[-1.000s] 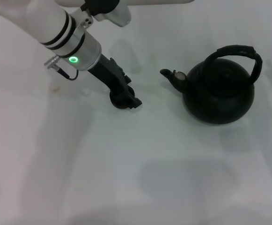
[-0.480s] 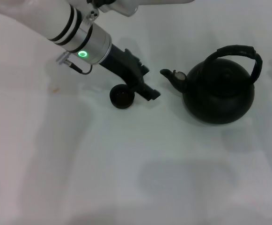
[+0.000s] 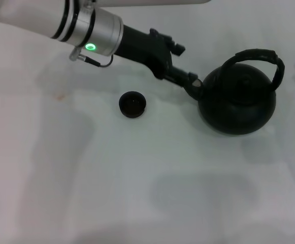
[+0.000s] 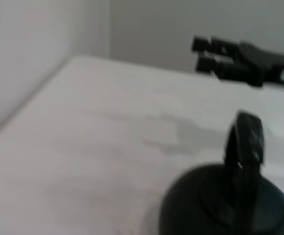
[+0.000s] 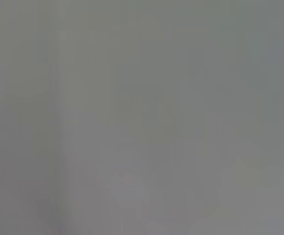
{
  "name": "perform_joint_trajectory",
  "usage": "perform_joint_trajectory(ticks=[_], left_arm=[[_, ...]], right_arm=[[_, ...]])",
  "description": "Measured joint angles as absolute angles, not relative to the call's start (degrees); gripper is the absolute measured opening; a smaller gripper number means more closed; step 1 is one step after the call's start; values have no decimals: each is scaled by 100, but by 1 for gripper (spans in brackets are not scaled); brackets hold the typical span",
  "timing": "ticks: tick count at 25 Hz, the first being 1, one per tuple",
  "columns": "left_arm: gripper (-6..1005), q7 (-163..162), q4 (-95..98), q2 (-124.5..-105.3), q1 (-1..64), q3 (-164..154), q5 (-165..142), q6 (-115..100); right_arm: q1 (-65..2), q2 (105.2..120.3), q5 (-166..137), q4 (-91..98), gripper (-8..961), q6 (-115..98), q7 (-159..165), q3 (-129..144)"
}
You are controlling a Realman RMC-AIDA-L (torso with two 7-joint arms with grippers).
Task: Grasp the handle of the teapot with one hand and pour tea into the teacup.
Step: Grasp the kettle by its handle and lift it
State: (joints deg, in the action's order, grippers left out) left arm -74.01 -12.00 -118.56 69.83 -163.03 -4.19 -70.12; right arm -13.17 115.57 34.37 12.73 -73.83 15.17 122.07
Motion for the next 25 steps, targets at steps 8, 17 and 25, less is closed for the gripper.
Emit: perform_joint_trajectory(ticks=[8, 17, 25], left_arm=[[836, -6338, -1591, -11853, 6176, -16306, 1403, -7549], [834, -5335, -1531, -11864, 4819, -16301, 3785, -7916], [834, -4308, -1019, -11875, 3551, -16288, 5973, -8130]], right_arm=[[-1338, 11548, 3437, 1274, 855, -7433, 1523, 12199], [-1289, 11550, 3337, 1315, 854, -7798, 1986, 12265], [-1089, 11494, 2571, 1163, 854, -8654, 2880, 12335]])
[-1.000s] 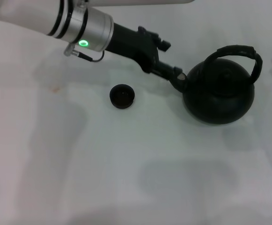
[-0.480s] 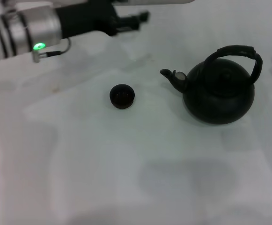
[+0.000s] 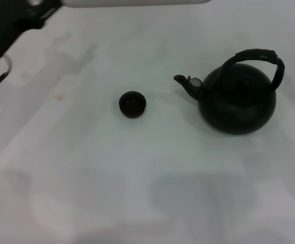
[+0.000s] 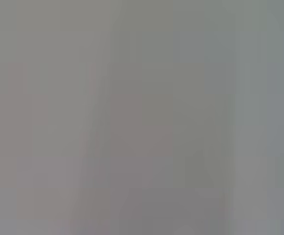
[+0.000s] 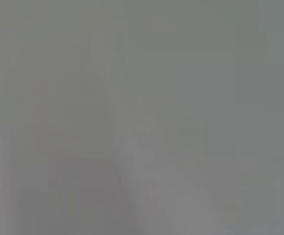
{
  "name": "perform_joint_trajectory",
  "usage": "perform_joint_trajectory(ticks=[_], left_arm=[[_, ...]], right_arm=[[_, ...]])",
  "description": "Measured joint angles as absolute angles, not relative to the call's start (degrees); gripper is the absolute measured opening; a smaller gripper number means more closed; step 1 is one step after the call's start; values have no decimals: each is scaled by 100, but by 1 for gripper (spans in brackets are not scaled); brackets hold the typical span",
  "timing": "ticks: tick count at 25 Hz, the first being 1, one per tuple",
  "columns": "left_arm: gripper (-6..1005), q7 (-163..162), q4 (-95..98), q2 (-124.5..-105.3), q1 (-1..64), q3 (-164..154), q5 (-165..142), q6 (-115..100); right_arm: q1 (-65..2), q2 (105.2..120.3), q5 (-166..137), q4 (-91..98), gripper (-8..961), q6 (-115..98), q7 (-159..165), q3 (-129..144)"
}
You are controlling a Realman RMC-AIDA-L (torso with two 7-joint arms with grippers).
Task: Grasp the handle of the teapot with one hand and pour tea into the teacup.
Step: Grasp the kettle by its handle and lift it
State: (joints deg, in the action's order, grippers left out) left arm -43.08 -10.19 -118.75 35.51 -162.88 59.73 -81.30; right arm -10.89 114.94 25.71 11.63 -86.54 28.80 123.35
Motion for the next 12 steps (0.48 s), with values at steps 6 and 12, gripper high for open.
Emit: perform_joint_trajectory(ticks=[6, 12], left_arm=[[835, -3719, -588, -11884, 2962, -16263, 6734, -8185], [835, -3066, -71, -11900, 2558, -16240, 7139, -8169]], right_arm=[[-1133, 11479, 1913, 869, 854, -8801, 3232, 12338], [-1137, 11531, 1322, 811, 854, -8479, 3324, 12331]])
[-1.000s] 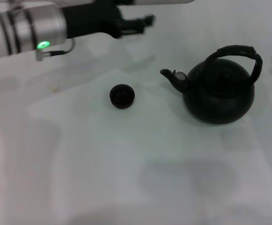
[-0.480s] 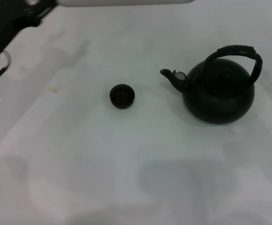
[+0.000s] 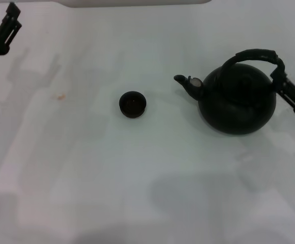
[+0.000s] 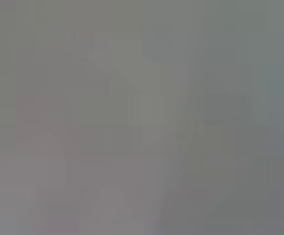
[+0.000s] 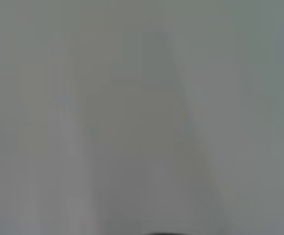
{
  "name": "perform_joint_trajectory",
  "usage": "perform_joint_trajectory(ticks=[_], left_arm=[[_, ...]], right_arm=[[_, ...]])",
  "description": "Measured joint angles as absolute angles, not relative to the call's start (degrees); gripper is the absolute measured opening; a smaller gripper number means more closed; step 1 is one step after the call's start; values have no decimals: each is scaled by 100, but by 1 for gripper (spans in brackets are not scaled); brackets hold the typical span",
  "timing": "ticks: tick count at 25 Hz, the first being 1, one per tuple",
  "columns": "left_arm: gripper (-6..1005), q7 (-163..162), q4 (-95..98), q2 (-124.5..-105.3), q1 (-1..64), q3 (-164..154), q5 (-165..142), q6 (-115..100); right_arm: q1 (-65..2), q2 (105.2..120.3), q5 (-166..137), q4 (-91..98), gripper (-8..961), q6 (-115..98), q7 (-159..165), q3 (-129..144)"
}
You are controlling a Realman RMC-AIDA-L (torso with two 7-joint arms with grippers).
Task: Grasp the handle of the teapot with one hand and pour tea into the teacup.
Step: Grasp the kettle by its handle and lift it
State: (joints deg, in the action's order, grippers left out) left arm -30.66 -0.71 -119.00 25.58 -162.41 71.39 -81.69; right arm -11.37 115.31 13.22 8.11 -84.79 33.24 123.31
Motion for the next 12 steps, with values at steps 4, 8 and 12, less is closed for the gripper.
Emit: perform_joint_trajectory(ticks=[4, 8, 12], left_arm=[[835, -3053, -32, -11901, 2522, -16227, 7175, -8156], [835, -3051, 32, -11904, 2502, -16224, 7204, -8135], [835, -3050, 53, -11906, 2450, -16224, 7217, -8132]], right_arm=[[-1158, 11538, 1318, 862, 854, -8270, 3321, 12336], [-1200, 11552, 1361, 949, 852, -7912, 3321, 12302], [-1248, 11557, 1388, 984, 835, -7728, 3323, 12283]])
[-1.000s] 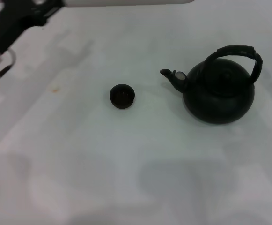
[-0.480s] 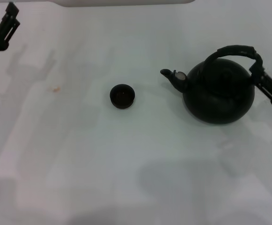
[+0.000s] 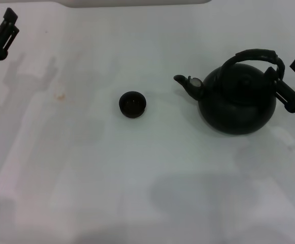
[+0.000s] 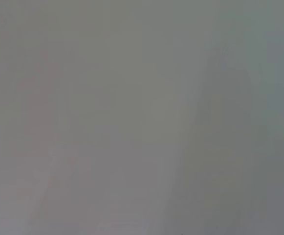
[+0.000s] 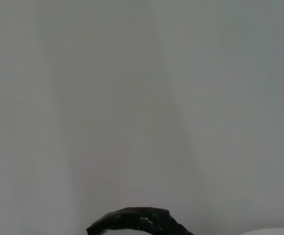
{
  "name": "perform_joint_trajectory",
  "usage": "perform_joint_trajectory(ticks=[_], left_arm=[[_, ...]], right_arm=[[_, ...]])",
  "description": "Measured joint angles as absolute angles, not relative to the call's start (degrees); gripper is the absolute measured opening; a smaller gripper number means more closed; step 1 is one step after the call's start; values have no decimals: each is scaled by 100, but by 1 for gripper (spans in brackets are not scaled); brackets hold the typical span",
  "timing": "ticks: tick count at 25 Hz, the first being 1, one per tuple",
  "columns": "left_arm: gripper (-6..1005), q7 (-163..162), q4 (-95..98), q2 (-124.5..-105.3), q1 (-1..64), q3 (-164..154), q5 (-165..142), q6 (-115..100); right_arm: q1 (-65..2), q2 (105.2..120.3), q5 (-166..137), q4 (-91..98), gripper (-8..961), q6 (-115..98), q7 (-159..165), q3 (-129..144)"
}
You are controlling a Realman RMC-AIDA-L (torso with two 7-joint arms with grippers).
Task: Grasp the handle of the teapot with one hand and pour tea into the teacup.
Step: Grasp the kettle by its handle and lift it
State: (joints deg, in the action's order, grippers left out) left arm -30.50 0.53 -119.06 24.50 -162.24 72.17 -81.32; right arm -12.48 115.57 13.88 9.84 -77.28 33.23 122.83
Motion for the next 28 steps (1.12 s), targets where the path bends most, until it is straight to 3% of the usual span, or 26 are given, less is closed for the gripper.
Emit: perform_joint_trajectory(ticks=[11, 16, 22, 28], left_arm=[[834, -3072, 62, -11909, 2406, -16225, 7224, -8130], [835, -3055, 125, -11910, 2367, -16225, 7225, -8128], [834, -3054, 184, -11909, 2289, -16225, 7225, -8078], [835, -3050, 193, -11909, 2248, -16225, 7224, -8069]], right_arm=[[-1266, 11558, 1392, 1029, 773, -7501, 3334, 12312], [-1266, 11558, 1386, 1088, 520, -7501, 3336, 12325], [-1266, 11558, 1350, 1224, 307, -7527, 3301, 12337], [-1300, 11558, 1337, 1273, 223, -7567, 3291, 12340]])
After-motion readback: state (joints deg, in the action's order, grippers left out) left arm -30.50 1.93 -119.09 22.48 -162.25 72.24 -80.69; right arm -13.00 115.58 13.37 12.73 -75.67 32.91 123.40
